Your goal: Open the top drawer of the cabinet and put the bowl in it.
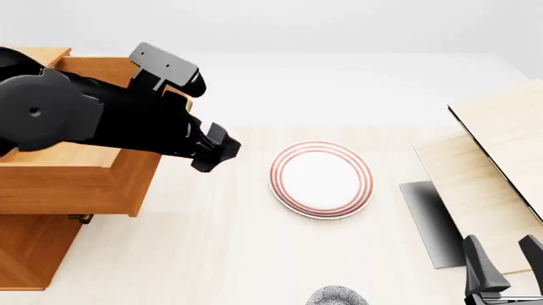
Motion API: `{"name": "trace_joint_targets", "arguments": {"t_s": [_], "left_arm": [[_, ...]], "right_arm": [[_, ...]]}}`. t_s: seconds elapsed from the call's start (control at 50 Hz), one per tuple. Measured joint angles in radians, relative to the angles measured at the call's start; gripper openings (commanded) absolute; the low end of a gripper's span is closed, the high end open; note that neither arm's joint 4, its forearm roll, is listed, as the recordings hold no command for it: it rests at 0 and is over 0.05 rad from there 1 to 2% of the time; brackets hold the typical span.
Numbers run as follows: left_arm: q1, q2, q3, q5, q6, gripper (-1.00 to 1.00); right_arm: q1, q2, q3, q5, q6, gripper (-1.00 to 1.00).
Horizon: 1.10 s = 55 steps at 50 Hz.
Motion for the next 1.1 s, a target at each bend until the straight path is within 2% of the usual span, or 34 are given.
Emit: {"name": "trace_joint_targets", "arguments": {"t_s": [0.62, 0.94, 1.1], "left_arm": [[-0.122, 0.039, 0.129, -0.136, -0.101, 1.0], [-0.137, -0.007, 0.228, -0.184, -0.099, 1.0], [-0.165, 0.004, 0.248, -0.211, -0.093, 1.0]], "right_arm": [[0.0, 0.0, 0.0, 0.0, 0.0, 1.0], [0.0, 0.0, 0.0, 0.0, 0.0, 1.0], [0.0, 0.0, 0.0, 0.0, 0.0, 1.0]]}}
